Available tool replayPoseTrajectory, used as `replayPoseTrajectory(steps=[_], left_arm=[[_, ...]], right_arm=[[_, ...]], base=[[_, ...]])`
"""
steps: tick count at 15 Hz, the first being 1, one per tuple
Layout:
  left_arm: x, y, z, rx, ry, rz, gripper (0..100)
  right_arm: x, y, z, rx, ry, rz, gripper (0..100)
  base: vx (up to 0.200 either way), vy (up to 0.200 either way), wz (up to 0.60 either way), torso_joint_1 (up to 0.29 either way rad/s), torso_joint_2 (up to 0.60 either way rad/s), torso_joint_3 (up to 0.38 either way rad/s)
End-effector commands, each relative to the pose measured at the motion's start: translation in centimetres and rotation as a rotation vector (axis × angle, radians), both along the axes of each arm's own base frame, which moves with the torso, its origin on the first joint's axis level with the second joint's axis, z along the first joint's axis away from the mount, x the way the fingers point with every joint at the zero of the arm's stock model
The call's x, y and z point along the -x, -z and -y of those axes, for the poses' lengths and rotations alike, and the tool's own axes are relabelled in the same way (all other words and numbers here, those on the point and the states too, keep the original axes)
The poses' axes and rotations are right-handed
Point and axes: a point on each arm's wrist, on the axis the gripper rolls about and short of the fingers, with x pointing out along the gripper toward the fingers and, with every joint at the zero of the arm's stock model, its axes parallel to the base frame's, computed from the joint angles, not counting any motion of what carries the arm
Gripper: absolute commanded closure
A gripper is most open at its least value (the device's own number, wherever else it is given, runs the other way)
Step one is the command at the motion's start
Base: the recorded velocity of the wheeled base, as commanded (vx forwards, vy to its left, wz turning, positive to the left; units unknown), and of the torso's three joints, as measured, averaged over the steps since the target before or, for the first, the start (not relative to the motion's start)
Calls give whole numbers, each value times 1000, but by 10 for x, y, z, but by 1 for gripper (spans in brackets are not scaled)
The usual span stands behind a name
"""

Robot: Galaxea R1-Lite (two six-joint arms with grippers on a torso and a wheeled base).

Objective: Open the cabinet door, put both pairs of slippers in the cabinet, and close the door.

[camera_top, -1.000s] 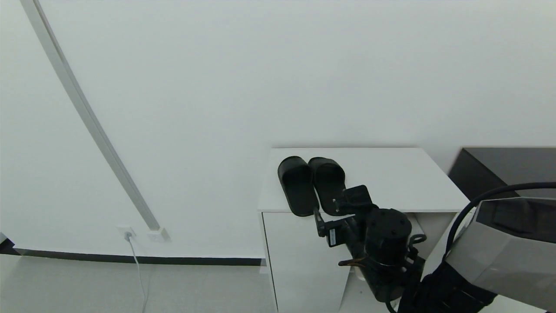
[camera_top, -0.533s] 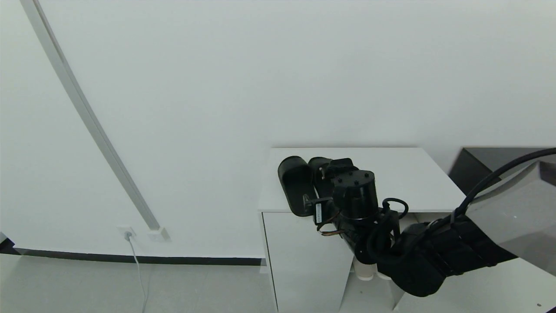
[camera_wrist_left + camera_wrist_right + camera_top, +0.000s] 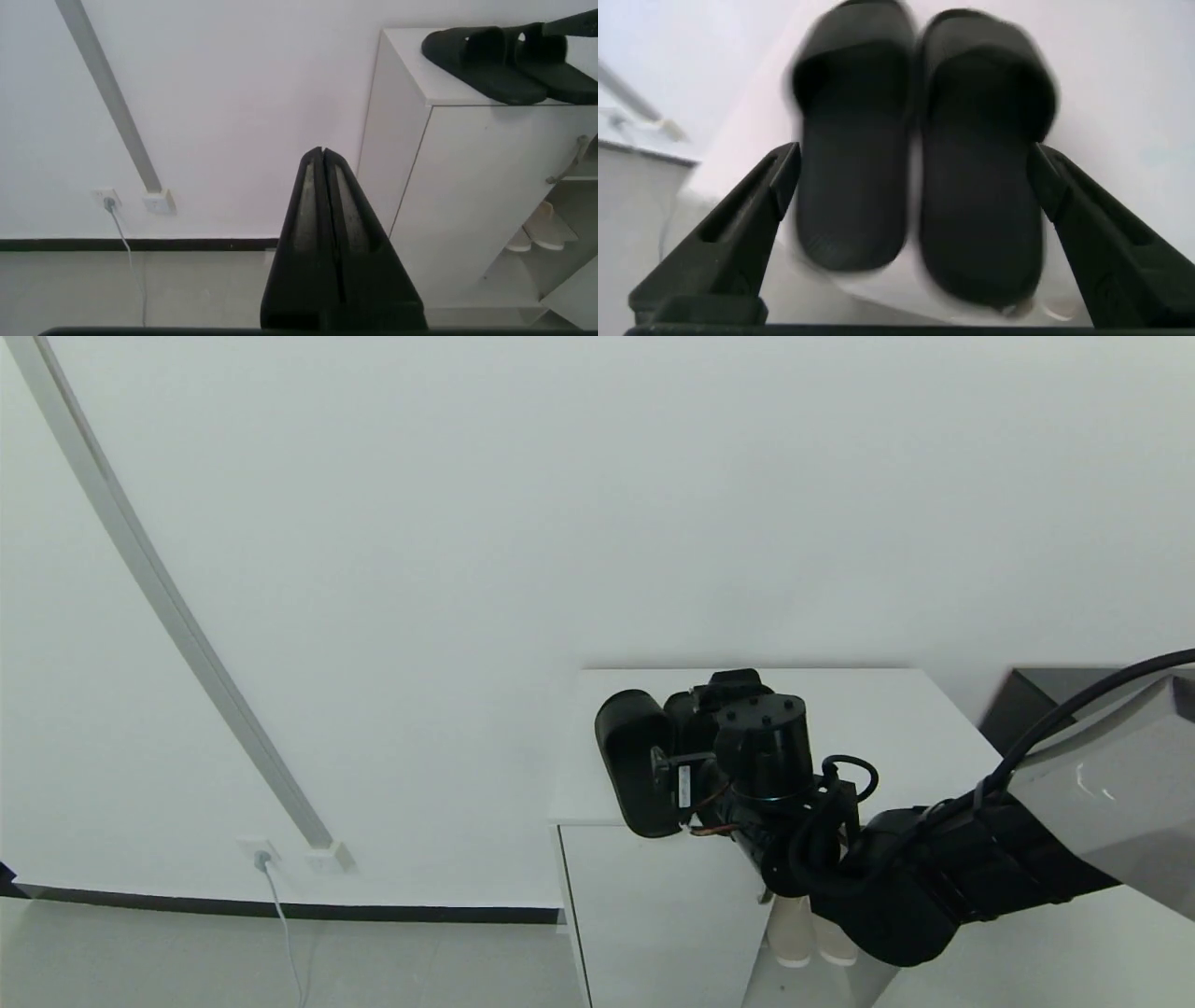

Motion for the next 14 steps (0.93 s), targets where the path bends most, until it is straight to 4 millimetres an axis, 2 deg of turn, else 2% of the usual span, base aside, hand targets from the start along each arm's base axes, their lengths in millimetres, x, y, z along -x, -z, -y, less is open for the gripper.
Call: replayPoseTrajectory(steps=[1, 6, 10, 14], left_arm=[[0, 0, 0, 4, -3, 0, 100], [0, 0, 0, 4, -3, 0, 100], [0, 0, 0, 4, -3, 0, 100], [0, 0, 0, 4, -3, 0, 100]], right_arm=[[-1, 14, -4, 15, -3, -27, 0], [-1, 37, -8, 36, -5, -64, 0], [-19, 59, -13, 6, -9, -34, 0], [-45, 56, -12, -24, 30, 0, 0]], base=[[200, 0, 0, 17, 7, 2], [0, 0, 0, 0, 0, 0], [0, 0, 0, 0, 0, 0], [0, 0, 0, 0, 0, 0]])
